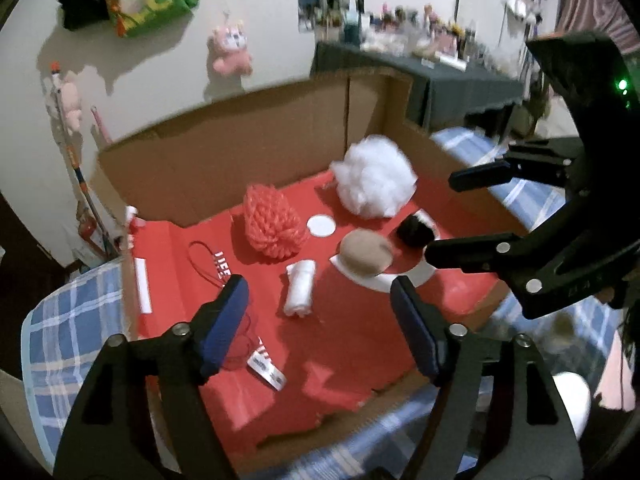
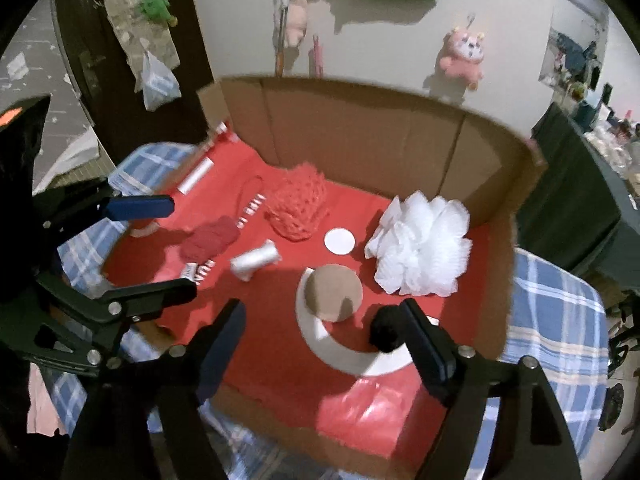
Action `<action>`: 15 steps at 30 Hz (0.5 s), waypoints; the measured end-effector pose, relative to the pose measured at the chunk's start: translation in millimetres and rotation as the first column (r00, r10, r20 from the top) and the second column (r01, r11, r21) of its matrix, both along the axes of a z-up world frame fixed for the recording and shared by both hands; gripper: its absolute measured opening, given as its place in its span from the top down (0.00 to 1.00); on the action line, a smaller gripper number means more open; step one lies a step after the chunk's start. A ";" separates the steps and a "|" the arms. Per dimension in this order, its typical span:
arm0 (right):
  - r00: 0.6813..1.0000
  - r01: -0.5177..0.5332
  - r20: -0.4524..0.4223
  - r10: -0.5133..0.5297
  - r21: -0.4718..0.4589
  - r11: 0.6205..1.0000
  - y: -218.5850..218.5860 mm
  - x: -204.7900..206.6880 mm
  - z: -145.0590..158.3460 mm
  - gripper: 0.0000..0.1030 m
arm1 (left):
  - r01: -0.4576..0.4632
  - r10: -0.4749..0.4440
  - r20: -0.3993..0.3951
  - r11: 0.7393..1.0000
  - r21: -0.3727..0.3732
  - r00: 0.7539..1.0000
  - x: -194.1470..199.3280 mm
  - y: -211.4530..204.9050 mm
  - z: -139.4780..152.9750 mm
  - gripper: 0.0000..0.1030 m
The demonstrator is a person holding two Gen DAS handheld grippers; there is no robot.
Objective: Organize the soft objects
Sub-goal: 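Withdraw both tools from the box back toward the remaining table items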
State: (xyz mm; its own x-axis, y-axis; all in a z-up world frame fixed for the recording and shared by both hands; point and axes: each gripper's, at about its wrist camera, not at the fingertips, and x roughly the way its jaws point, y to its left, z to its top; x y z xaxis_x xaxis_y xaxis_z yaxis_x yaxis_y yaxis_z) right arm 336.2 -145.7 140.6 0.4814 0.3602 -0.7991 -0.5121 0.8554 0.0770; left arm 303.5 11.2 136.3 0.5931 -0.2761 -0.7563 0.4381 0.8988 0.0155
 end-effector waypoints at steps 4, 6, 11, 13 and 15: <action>0.998 0.011 0.067 -0.014 0.035 0.999 -12.7 -31.0 25.7 0.10 | -0.028 0.032 0.073 0.998 -0.058 0.997 -31.8 5.6 22.8 0.25; 0.994 0.023 0.101 -0.028 0.048 0.999 -11.1 -46.3 36.5 0.06 | -0.046 0.054 0.113 0.996 -0.076 0.992 -47.7 9.0 30.6 0.23; 0.979 0.042 0.194 -0.058 0.087 0.995 -19.1 -90.1 60.5 0.01 | -0.069 0.095 0.216 0.990 -0.127 0.972 -90.7 11.3 52.3 0.18; 0.970 0.050 0.232 -0.072 0.100 0.994 -23.4 -110.8 68.9 0.00 | -0.072 0.106 0.244 0.987 -0.141 0.964 -104.1 11.3 56.1 0.13; 0.957 0.057 0.279 -0.084 0.105 0.993 -26.1 -133.1 76.6 0.00 | -0.065 0.110 0.278 0.984 -0.165 0.954 -120.5 10.1 59.3 0.10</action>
